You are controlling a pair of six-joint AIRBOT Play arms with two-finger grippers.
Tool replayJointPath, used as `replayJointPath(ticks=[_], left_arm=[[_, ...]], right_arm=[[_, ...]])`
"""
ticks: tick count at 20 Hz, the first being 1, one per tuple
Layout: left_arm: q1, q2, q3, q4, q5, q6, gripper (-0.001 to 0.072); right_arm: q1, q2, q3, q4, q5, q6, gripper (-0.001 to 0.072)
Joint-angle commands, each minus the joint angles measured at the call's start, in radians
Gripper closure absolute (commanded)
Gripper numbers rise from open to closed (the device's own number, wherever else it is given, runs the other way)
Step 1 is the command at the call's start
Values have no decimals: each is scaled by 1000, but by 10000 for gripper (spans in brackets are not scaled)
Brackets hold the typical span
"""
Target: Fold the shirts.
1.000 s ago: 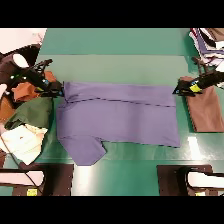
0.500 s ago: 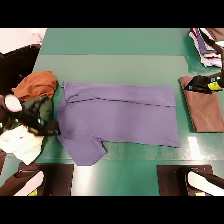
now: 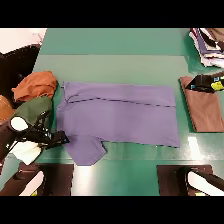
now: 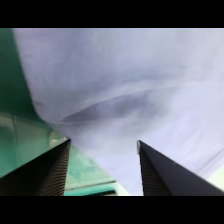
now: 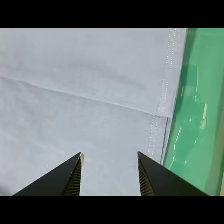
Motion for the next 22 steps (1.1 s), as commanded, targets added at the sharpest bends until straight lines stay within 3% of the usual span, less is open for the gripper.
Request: replayJointPath(ticks=[1, 8, 13, 18, 22], left_arm=[[0, 5, -26, -32, 31, 0, 211], [0, 5, -34, -29, 26, 19, 211], [-113, 5, -31, -21, 60, 18, 212], [-119, 5, 72, 92, -83, 18, 210], [-119, 5, 82, 110, -113, 18, 210]], right_arm=[[0, 2, 0, 1, 3, -1, 309], [0, 2, 0, 0, 20, -1, 309], [0, 2, 0, 0, 18, 0, 309], [0, 2, 0, 0, 24, 0, 309], [0, 2, 0, 0, 26, -1, 310]])
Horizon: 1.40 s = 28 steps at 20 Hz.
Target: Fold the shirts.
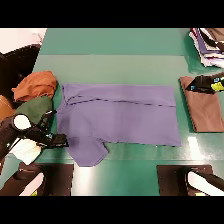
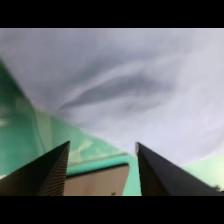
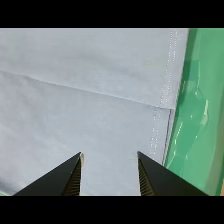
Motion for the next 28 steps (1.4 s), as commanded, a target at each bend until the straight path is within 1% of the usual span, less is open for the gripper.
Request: replayJointPath(ticks=[1, 2, 4, 7, 11, 13, 14, 15, 16, 19, 20, 23, 24, 25, 28], left_arm=[[-3, 1, 8, 31, -52, -1, 210], [-3, 1, -3, 39, -58, -1, 210], [-3, 1, -38, 34, -19, -15, 210], [-3, 0, -97, -45, 77, -27, 210], [-3, 0, -112, -143, 191, -28, 211], [-3, 0, -112, -162, 213, -30, 212], [-3, 0, -112, -167, 214, -30, 291], [-3, 0, -112, -170, 215, -26, 555], [-3, 0, -112, -171, 216, -27, 676], [-3, 1, -81, -157, 156, -10, 686], [-3, 1, -56, -146, 127, 3, 685], [-3, 1, 17, -140, 60, 36, 685], [-3, 1, 42, -140, 55, 44, 685], [-3, 1, 63, -140, 54, 47, 685], [-3, 1, 103, -138, 56, 61, 685]], right_arm=[[0, 1, 0, 0, 5, 0, 310], [0, 1, 0, 0, 5, 1, 310], [0, 1, 0, 0, 2, 1, 310], [0, 1, 0, 0, 3, 0, 310], [0, 1, 0, 0, 5, 1, 310], [0, 1, 0, 0, 7, 1, 310], [0, 1, 0, 1, 8, 1, 310], [0, 1, 0, 0, 11, 1, 310], [0, 1, 0, 0, 21, 1, 309], [-24, 5, -10, -9, 105, 0, 310], [-49, 26, -51, -10, 112, 0, 310], [-175, 129, -296, -12, 107, 0, 309], [-235, 159, -404, -11, 101, 0, 271], [-291, 179, -511, -10, 92, 0, 176], [-406, 201, -764, 2, 20, -14, 189]])
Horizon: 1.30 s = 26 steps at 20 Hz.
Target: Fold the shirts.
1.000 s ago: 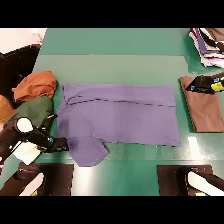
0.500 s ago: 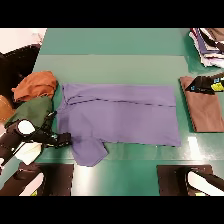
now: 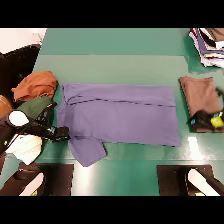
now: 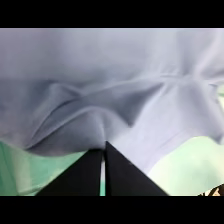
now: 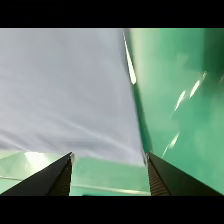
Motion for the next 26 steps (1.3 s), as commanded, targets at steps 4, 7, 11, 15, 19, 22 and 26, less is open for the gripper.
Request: replayJointPath(ticks=[4, 7, 11, 15, 19, 22, 26], left_arm=[[0, 1, 44, 9, -4, 20, 685], [0, 1, 44, 15, 0, 21, 685], [0, 1, 44, 132, -124, 31, 686], [0, 161, 43, 178, -232, -19, 687], [0, 251, 92, 166, -333, -53, 686], [0, 163, 157, 174, -175, -20, 687], [0, -136, 333, 207, 28, 58, 685]], right_arm=[[-90, 14, -359, 44, -161, -19, 261], [-7, -45, -344, 56, -192, -18, 273], [116, -30, -259, -12, -154, -18, 693], [172, 140, -210, -176, 31, -18, 694], [173, 288, -119, -204, 104, -14, 695], [219, 207, -4, -199, 35, -12, 695], [313, -52, 167, -198, -95, 6, 695]])
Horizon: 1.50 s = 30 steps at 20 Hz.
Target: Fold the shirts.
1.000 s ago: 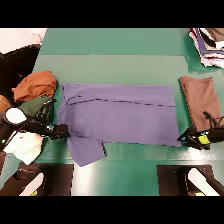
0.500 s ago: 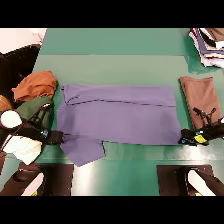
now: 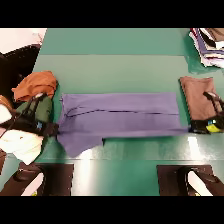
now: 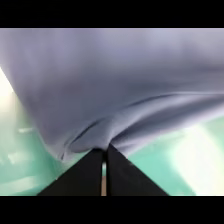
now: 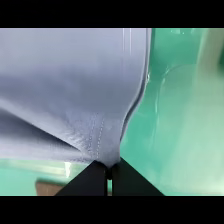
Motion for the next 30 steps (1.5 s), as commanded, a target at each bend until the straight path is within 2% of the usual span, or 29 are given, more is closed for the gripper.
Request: replayJointPath(ticks=[1, 6, 10, 11, 12, 13, 15, 17, 19, 20, 21, 22, 24, 28, 30], left_arm=[[0, -246, 169, 26, 192, 68, 685], [0, -566, 426, 29, 343, 103, 684], [0, -657, 488, 28, 427, 103, 681], [0, -658, 489, 27, 428, 103, 490], [0, -658, 493, 28, 430, 97, 217], [0, -658, 505, 29, 421, 91, 159], [0, -648, 542, 30, 356, 92, 170], [0, -642, 580, 28, 266, 92, 183], [0, -631, 579, 7, 231, 93, 672], [0, -631, 579, -19, 227, 93, 674], [0, -631, 577, -55, 230, 93, 674], [0, -632, 577, -101, 234, 93, 674], [-2, -632, 577, -186, 236, 93, 675], [-73, -642, 575, -191, 271, 90, 681], [-134, -668, 575, -193, 299, 69, 684]], right_arm=[[67, -201, 160, 2, -111, 19, 695], [76, -482, 395, 124, -198, 16, 695], [76, -635, 538, 158, -193, 16, 693], [75, -661, 562, 191, -193, 16, 648], [64, -686, 589, 243, -193, -1, 442], [48, -706, 612, 309, -182, -28, 308], [13, -709, 618, 398, -145, -79, 302], [-40, -679, 567, 405, -115, -100, 302], [-105, -635, 467, 405, -123, -115, 302], [-142, -620, 413, 406, -133, -125, 289], [-174, -619, 373, 409, -137, -127, 187], [-206, -623, 332, 418, -141, -147, 158], [-240, -648, 272, 463, -146, -175, 158], [-209, -716, 233, 555, -171, -207, 161], [-159, -736, 235, 579, -176, -232, 284]])
